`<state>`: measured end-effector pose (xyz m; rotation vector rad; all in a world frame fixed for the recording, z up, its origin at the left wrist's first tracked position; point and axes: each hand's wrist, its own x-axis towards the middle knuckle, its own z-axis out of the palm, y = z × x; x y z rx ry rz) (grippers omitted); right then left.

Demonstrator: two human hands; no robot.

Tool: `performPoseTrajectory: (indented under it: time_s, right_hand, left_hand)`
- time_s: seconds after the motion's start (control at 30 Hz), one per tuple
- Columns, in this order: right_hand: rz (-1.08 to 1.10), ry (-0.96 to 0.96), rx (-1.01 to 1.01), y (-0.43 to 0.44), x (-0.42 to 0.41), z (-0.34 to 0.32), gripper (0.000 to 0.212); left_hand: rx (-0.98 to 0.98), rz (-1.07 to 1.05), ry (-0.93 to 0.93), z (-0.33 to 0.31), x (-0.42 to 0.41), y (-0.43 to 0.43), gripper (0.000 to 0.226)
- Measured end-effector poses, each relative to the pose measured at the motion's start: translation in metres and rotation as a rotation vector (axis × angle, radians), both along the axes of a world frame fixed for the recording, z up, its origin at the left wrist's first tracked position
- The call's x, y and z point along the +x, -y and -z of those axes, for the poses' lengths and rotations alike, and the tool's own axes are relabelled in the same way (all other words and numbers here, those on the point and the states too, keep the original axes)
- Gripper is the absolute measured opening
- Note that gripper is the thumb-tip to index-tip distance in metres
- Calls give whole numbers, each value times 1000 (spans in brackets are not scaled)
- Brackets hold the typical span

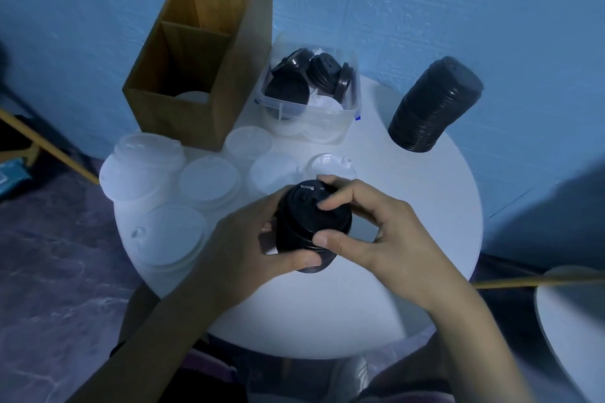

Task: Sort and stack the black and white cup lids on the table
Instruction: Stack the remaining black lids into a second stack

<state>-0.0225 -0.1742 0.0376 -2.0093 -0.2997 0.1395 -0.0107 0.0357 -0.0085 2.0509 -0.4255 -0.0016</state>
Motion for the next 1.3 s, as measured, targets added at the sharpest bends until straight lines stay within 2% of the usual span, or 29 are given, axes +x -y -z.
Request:
performPoseTrajectory:
  time_s: [0.23,0.57,0.77,0.93,1.07,1.17,1.3]
  right_hand:
    - [-65,-23,-94,3,10,-6,43]
    - [123,104,4,-11,-7,20,44]
    - [132,117,117,-10,-10,33,55]
    - [88,112,133,-7,-11,44,59]
    - [48,28,272,-2,-7,44,52]
    - [27,17,308,-1,-4,44,52]
    - [1,14,310,-1,-3,46,51]
  left_hand:
    - [-10,-7,-37,4,2,-1,65]
    - [10,-23,-15,10,1,-1,69]
    - [-25,-22,-26,15,1,-4,97]
    - [-78,9,-17,18,1,-9,74]
    - [-83,33,0,19,2,-10,70]
    - [-110,24,16,17,2,-9,70]
    - [-156,-2,1,18,3,-9,57]
